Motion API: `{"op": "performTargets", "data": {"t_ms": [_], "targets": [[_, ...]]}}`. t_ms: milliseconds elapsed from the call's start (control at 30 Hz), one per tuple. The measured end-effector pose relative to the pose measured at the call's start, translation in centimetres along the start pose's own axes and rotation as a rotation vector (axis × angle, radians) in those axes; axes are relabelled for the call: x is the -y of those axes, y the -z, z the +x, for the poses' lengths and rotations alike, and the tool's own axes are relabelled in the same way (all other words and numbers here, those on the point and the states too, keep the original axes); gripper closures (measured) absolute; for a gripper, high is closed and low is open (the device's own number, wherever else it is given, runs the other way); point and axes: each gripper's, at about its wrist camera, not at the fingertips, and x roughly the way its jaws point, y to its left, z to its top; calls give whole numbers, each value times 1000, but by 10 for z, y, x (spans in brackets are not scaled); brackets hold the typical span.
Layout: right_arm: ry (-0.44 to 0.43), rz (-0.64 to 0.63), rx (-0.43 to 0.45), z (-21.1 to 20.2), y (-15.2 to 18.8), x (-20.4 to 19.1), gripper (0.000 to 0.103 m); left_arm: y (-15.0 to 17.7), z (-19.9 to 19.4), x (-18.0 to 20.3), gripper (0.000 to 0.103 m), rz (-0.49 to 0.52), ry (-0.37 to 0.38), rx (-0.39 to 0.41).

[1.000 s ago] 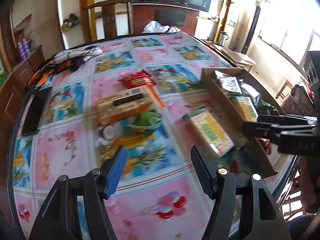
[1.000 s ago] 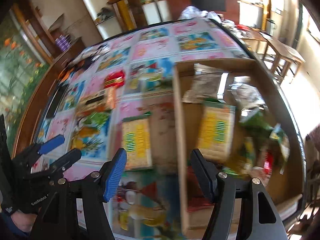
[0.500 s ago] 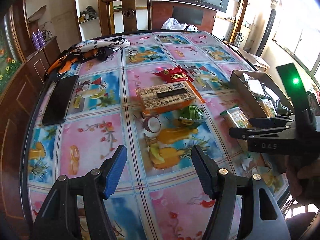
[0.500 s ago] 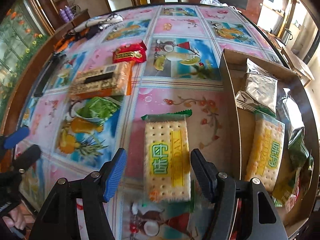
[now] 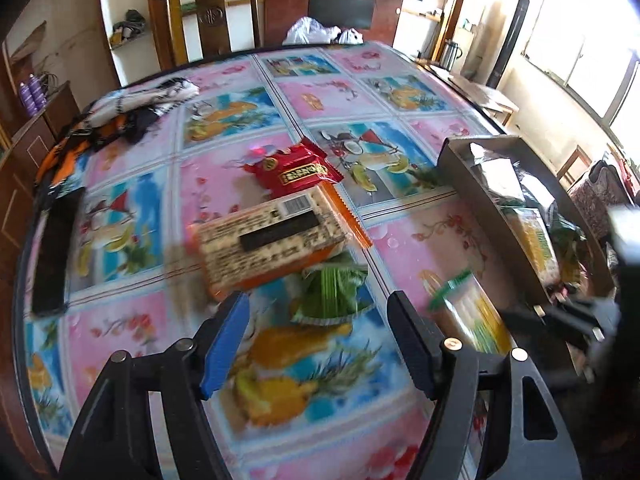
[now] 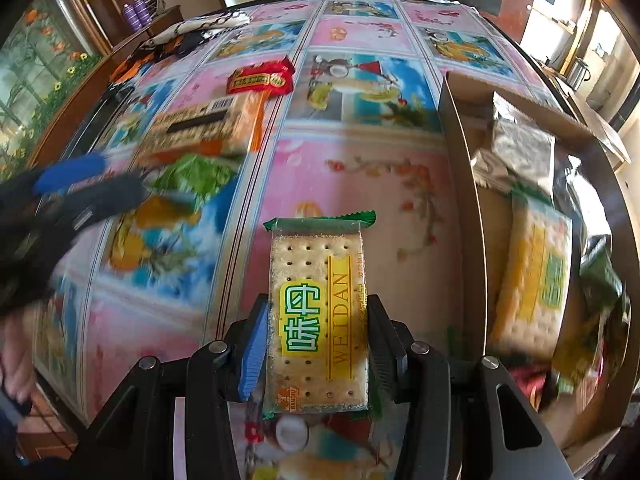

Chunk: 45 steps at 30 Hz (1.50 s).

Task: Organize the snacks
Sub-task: 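Grasp a WEIDAN cracker pack with the right gripper while left grasps a green bag, then carry the cracker pack and green bag up and over the box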

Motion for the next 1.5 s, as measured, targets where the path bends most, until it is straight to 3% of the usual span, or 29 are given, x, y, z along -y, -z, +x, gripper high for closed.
{"op": "performTargets", "data": {"t_ms": [100,233,400,500,700,967,1067,1100,1133,1233,1400,1467,1500], "targets": [[-13,-16,-4,-4,10,-2,53,-10,22,6,37,16,-8,-37],[-19,-17,-2,-7,18,1,53,-14,44,8,60,23,-4,-82],[-24,-17,4,-8,22,2,52,-2,41,7,61,18,-7,-66],[-13,-28,6,-8,22,-1,51,18,32,7,68,24,-34,-54],[9,-48,12,-7,23,-4,50,63,8,7,68,37,-49,-8],[43,-78,13,-6,26,-13,51,70,-1,-1,72,-6,-18,-21],[42,-79,13,-7,28,-15,51,66,-13,-1,71,-4,-37,22],[41,-79,13,-7,29,-15,51,60,-17,0,61,10,-45,37],[40,-77,13,-7,29,-15,51,56,-19,0,44,17,-50,46],[34,-72,12,-7,29,-14,51,40,-20,3,31,42,-57,70],[28,-74,12,-8,30,-13,51,23,10,12,31,128,-78,13],[25,-76,11,-8,30,-12,51,22,23,10,41,131,-81,-15],[24,-77,11,-8,31,-12,51,23,27,9,57,126,-83,-27]]}}
